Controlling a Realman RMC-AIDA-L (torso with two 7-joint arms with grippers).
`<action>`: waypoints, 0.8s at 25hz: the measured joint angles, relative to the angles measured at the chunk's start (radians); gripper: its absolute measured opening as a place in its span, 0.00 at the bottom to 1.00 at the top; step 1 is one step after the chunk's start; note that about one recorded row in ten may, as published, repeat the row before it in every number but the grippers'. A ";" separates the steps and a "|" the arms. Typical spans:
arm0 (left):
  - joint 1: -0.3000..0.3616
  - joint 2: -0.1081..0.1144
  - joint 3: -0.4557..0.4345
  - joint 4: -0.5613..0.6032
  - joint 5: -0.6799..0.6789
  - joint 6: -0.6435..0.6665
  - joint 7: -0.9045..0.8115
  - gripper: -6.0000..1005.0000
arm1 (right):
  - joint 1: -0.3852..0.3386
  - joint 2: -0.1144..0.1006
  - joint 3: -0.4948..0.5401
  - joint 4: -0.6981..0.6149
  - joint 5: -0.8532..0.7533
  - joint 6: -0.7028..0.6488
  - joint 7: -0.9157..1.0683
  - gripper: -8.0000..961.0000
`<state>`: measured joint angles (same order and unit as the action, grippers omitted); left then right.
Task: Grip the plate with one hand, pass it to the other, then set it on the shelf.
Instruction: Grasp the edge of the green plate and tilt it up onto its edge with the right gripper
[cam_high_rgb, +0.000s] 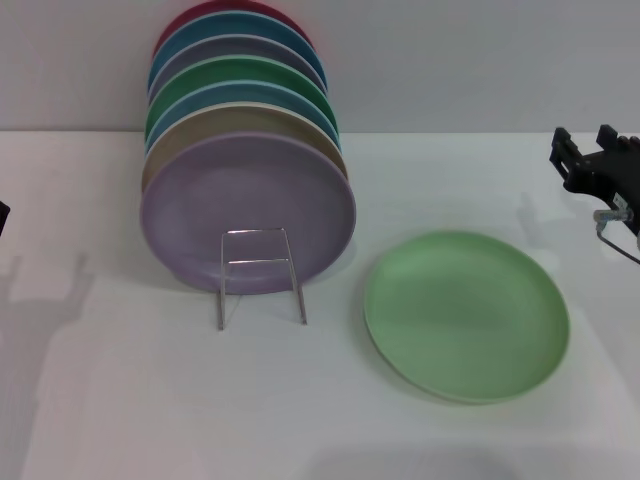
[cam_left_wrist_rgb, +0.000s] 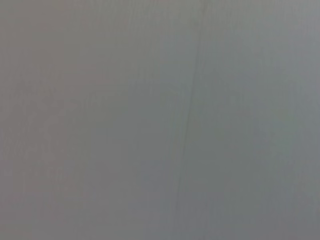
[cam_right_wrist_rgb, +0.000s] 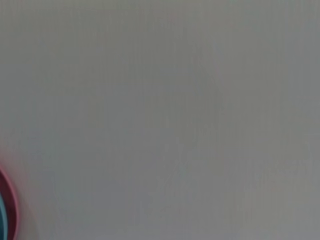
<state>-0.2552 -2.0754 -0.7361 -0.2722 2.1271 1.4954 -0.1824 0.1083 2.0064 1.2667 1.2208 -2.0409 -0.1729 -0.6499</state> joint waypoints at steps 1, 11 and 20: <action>0.000 0.000 0.001 0.000 0.001 0.000 0.000 0.83 | -0.004 0.013 0.059 0.019 -0.033 0.073 0.000 0.55; 0.001 -0.003 0.020 -0.013 0.002 -0.007 0.000 0.83 | 0.069 0.062 0.455 0.136 -0.195 0.720 0.000 0.55; -0.008 -0.003 0.026 -0.030 0.002 -0.008 0.000 0.83 | 0.221 0.058 0.728 0.155 -0.274 1.196 0.014 0.55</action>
<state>-0.2633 -2.0785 -0.7100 -0.3020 2.1295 1.4870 -0.1826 0.3289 2.0648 1.9951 1.3758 -2.3145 1.0227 -0.6363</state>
